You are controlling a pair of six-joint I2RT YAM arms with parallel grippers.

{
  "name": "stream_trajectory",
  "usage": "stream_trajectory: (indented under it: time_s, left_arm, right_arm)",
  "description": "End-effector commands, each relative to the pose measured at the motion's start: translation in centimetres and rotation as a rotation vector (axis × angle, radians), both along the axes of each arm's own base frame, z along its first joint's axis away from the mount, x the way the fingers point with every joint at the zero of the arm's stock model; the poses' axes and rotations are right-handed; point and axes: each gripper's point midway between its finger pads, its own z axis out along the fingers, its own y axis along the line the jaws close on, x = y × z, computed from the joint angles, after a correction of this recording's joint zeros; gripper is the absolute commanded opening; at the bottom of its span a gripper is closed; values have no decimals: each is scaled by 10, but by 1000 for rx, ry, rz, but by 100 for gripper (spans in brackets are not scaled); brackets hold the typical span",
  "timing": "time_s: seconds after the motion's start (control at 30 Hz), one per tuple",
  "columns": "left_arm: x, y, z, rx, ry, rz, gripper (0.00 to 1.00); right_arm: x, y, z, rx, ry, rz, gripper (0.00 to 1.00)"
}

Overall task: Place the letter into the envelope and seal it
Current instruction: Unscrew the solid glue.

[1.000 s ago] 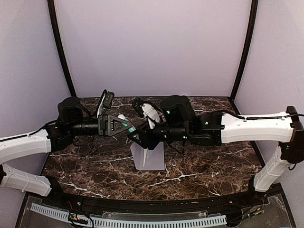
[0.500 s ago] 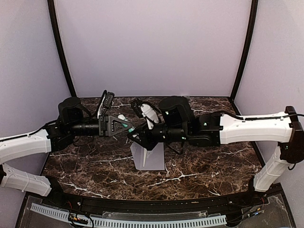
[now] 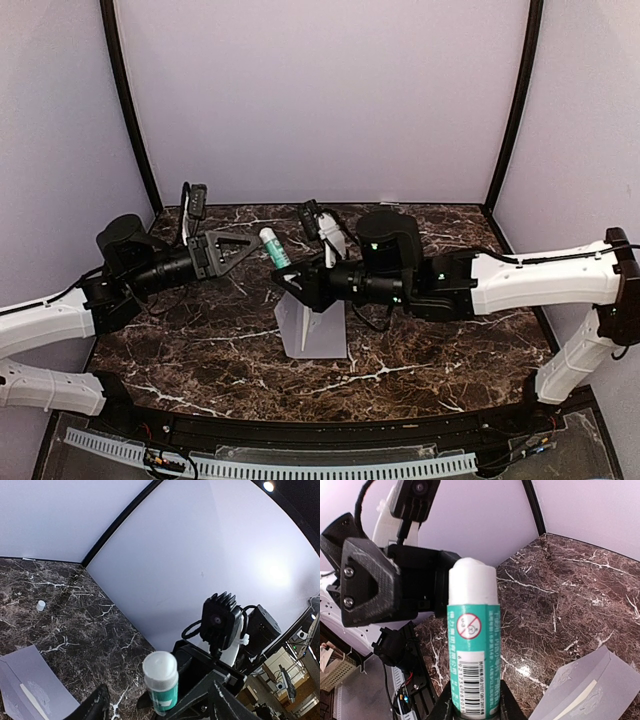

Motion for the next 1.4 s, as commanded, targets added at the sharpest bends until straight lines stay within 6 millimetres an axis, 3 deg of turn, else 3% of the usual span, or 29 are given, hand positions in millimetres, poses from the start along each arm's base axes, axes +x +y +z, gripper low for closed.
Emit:
stream_trajectory:
  time_s: [0.0,0.47,0.83,1.37]
  left_arm:
    - [3,3,14,-75,-24,64,66]
    - [-15,-30,26,-135,-77,-72,68]
    - [-13,-42,26,-147,-71,-95,47]
    - [-7,-44,27,-170,-49,-82,27]
  right_arm:
    - [2,-6,43,152,-27,-37,12]
    - [-2,-5,45,172,-24,-17,12]
    - [-5,-4,46,178,-26,5,12]
    - [-7,-2,41,164,-23,17,12]
